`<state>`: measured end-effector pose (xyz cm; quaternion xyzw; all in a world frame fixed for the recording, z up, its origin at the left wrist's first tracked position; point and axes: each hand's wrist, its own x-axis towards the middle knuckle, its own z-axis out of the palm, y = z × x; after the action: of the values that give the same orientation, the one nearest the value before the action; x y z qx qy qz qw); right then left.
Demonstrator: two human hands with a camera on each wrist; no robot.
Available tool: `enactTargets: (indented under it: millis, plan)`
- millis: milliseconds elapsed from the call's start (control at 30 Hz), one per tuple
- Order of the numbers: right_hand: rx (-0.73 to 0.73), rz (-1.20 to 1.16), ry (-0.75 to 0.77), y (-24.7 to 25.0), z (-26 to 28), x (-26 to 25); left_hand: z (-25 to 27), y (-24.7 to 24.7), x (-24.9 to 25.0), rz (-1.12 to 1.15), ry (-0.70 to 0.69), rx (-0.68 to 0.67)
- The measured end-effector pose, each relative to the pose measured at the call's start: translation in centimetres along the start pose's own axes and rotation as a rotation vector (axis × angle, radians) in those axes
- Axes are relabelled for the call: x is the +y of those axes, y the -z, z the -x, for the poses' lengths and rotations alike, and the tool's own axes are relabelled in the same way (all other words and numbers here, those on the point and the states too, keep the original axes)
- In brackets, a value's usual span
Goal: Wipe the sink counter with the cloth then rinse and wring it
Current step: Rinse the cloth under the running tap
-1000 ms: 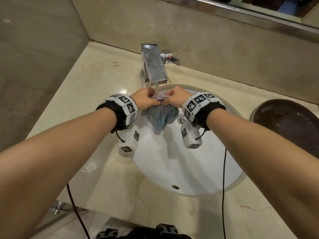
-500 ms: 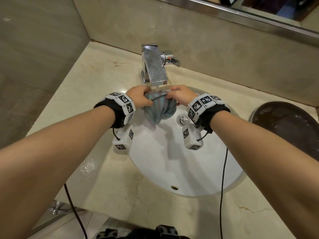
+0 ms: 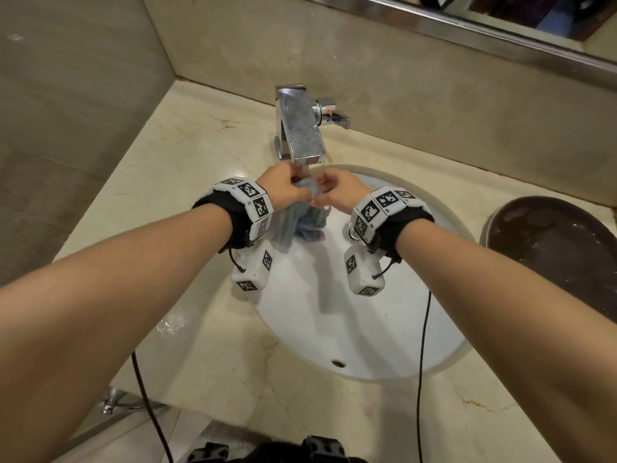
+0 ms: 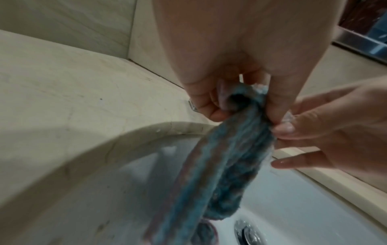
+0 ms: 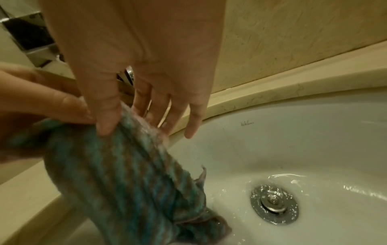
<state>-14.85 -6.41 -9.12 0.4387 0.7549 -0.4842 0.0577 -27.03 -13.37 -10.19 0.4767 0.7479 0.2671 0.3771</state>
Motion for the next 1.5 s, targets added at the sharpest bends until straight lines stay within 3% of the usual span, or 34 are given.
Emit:
enactTargets:
  millis: [300,467,767,867,1033,1100,1200,1367,1500]
  plan:
    - [0.031,-0.069,-0.092,0.3,-0.3,-0.5,0.0,0.1,-1.1,-0.112,0.056,-0.035]
    - [0.017,-0.173,-0.08,1.1,-0.2,-1.0,0.3,-0.2,-2.1,-0.189,0.094,-0.133]
    - [0.053,-0.316,-0.074,1.2,0.0,-0.6,0.2,0.5,-1.2,-0.226,0.112,-0.056]
    - [0.066,-0.17,-0.045,1.0,0.2,0.0,0.4,0.4,-0.6,-0.153,0.078,-0.018]
    - [-0.081,0.071,0.008,0.5,0.4,0.8,0.5,0.2,0.3,-0.068,0.033,-0.042]
    - [-0.056,0.129,0.025,0.4,0.2,0.9,0.4,0.3,0.5,-0.031,0.034,-0.031]
    - [0.058,0.013,0.022,0.7,-0.2,1.0,0.5,0.6,0.6,0.013,0.078,-0.063]
    - [0.104,-0.299,0.022,1.2,0.0,0.6,0.7,0.6,0.3,-0.193,0.08,-0.117]
    - [0.125,-0.368,0.042,1.2,-0.1,0.8,0.6,0.6,0.5,-0.308,0.042,-0.131]
